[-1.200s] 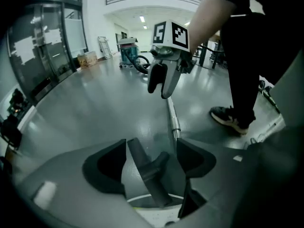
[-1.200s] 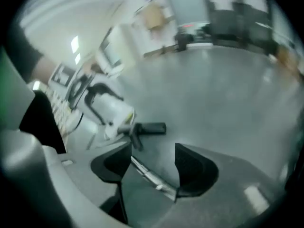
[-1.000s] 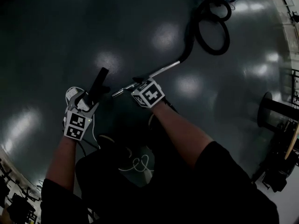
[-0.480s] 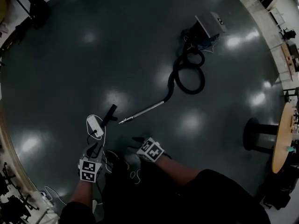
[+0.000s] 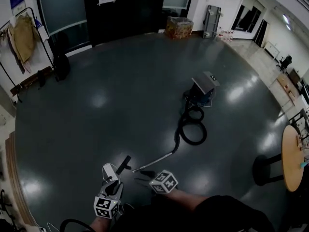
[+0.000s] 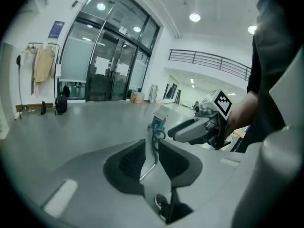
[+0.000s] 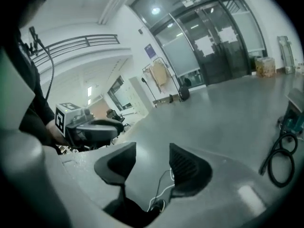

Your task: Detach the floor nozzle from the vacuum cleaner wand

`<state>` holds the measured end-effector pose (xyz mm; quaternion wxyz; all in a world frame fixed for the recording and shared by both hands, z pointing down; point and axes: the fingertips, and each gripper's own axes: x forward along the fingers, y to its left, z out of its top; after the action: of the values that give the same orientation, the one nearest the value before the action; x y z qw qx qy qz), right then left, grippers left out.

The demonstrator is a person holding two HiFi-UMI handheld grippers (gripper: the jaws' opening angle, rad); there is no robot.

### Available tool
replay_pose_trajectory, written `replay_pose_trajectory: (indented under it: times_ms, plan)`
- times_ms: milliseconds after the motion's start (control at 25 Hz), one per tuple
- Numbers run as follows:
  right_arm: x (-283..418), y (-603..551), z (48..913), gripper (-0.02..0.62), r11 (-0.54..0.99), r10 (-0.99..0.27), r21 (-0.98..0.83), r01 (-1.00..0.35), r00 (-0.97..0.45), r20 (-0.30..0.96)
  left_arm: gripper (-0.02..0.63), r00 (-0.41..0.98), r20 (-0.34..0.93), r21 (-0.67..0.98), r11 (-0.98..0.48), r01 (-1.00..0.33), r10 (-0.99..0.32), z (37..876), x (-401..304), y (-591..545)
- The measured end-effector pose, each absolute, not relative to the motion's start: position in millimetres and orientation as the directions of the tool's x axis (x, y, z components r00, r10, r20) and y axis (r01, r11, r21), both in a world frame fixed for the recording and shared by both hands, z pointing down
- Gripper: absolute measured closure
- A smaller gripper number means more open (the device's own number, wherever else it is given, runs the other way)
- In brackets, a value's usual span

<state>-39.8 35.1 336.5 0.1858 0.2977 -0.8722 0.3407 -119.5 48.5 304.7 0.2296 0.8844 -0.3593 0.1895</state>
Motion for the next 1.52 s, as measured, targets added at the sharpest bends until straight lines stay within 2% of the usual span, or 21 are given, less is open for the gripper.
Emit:
replay_pose_trajectory:
  times_ms: [240,360,520,640,680,840,1080,1520]
  plan:
    - [-98.8,41.2,250.2,0.405,0.664,-0.469,-0.432,-0.611,-0.789,0.396,0.596,0.724,0.331,0.215,-0.699,-0.682,-0.605,234.6,-154.0,52.3]
    - [-124.1,53.8,210.9,0.418,0.699,-0.473,-0.425,-0.574,-0.818,0.327,0.604,0.760,0.286,0.237,-0.725,-0.647,-0.584,204.0,-155.8,64.6]
    - [-131.8,59.6,167.8,0.498,0.789,-0.433,-0.366,-0.493,-0.870,0.237,0.604,0.762,0.206,0.230,-0.726,-0.648,-0.615,164.5,-148.1,66.8]
    - [-110.1,71.9,148.5,0.586,0.829,-0.406,-0.345,-0.441,-0.898,0.173,0.604,0.745,0.144,0.233,-0.709,-0.665,-0.651,146.3,-125.6,74.9]
    - [-100.6,78.3,143.4,0.594,0.834,-0.401,-0.348,-0.429,-0.903,0.154,0.604,0.744,0.126,0.235,-0.708,-0.665,-0.657,142.0,-115.8,79.5]
    - [-70.3,94.2,131.4,0.594,0.840,-0.402,-0.364,-0.402,-0.912,0.078,0.604,0.739,0.102,0.202,-0.714,-0.671,-0.666,131.5,-80.6,85.4]
    - [-53.9,98.6,136.7,0.595,0.855,-0.392,-0.360,-0.373,-0.920,0.023,0.604,0.704,0.110,0.192,-0.680,-0.708,-0.702,125.2,-65.7,97.4]
    - [-55.0,110.1,129.3,0.595,0.866,-0.395,-0.332,-0.375,-0.919,0.008,0.604,0.699,0.139,0.150,-0.683,-0.715,-0.701,129.9,-65.9,107.9]
